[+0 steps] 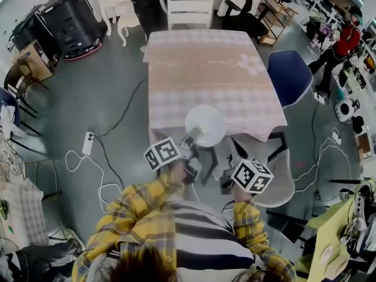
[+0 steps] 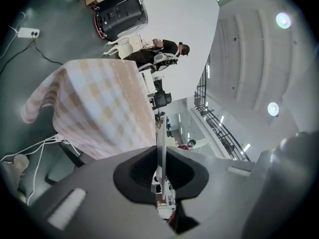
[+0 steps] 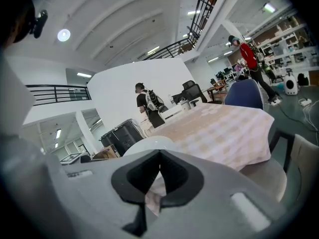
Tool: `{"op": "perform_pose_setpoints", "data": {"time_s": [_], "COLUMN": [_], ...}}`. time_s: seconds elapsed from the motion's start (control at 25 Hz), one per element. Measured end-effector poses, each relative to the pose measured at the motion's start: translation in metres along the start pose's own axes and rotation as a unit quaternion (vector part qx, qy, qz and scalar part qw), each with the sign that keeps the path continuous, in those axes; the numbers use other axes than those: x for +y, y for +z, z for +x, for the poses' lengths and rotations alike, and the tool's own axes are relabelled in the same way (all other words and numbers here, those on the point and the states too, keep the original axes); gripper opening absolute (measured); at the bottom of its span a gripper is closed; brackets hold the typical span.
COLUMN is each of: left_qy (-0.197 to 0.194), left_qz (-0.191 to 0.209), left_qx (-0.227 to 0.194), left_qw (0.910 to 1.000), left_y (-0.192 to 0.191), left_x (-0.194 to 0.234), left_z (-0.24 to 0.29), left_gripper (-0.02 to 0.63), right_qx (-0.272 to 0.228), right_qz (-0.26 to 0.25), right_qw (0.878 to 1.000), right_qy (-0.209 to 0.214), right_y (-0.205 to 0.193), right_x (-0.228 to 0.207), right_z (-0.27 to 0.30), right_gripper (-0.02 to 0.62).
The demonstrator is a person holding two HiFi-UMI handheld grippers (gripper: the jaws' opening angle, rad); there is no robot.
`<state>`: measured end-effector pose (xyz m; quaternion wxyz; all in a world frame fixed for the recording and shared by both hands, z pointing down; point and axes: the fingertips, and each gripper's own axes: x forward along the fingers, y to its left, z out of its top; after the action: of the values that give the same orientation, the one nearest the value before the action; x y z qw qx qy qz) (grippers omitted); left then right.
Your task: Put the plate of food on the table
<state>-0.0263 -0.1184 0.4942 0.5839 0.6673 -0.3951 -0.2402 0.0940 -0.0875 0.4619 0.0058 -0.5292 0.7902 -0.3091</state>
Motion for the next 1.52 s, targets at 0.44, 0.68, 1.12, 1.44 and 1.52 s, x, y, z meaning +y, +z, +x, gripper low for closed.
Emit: {"op": "perform_pose_setpoints", "data": {"time_s": [0.44,0.68,1.12,1.44,1.52], "left_qy": [-0.008,0.009,0.022,0.04,0.044], "left_qz": [-0.019,-0.029,-0.047,-0.084,-0.089], "left_qx": [0.012,0.014,0.01,-0.006,-0.01], "left_qw": [0.9997,0.9994,0.9986,0.9957,0.995], "left_y": [0.047,0.057,0.069,0.088,0.088], "left_x": [0.006,0.018,0.02,0.043,0.047], "left_z": [0.051,0.097,0.197,0.238,0.247], "left_gripper": [0.025,0.026,0.026,0.028,0.028], "right_qx": [-0.021,-0.007,0.017,0.025,0.028], "right_qz": [-0.009,-0.023,-0.014,-0.007,-0.007], "right_qw": [0.999,0.999,0.999,0.999,0.999], "right_qy": [-0.027,-0.034,-0.029,-0.028,-0.03], "right_y": [0.045,0.063,0.1,0.11,0.112], "right_x": [-0.016,-0.036,-0.085,-0.103,-0.108], "right_z": [0.06,0.096,0.157,0.192,0.199], "right_gripper": [-0.003,-0.004,-0.003,-0.003,-0.004]}}
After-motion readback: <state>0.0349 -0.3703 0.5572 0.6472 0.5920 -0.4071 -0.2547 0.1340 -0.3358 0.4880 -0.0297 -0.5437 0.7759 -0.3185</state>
